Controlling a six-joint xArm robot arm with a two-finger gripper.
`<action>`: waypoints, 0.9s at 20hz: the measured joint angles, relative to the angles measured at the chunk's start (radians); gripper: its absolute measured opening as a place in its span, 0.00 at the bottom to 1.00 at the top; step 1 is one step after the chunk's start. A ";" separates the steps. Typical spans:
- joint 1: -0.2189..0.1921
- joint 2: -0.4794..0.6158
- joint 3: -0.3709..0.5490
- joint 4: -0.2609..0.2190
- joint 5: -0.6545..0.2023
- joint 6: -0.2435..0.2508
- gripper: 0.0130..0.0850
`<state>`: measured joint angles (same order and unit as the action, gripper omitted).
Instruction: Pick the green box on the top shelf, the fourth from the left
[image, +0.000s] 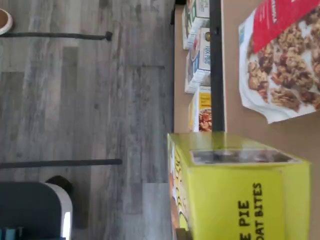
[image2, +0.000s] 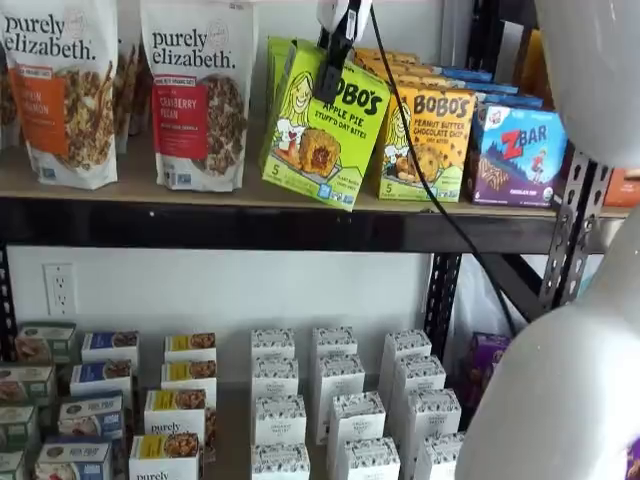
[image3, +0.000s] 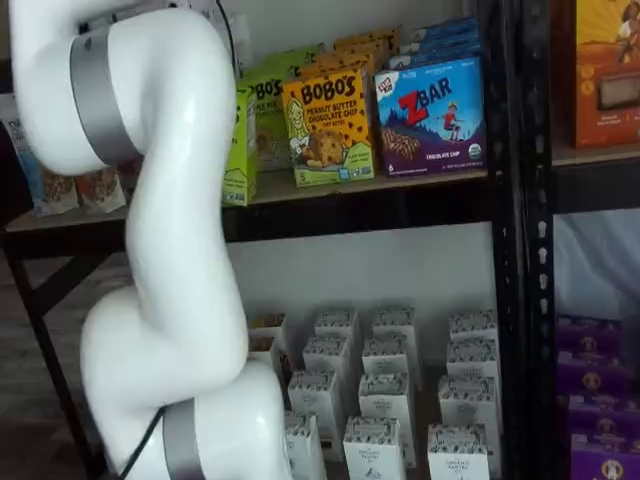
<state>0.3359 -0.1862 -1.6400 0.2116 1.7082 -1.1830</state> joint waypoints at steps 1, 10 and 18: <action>-0.001 -0.006 0.002 0.003 0.007 0.001 0.33; -0.016 -0.084 0.042 0.019 0.057 -0.003 0.33; -0.061 -0.184 0.127 0.017 0.085 -0.043 0.33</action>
<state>0.2753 -0.3700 -1.5134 0.2284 1.7928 -1.2257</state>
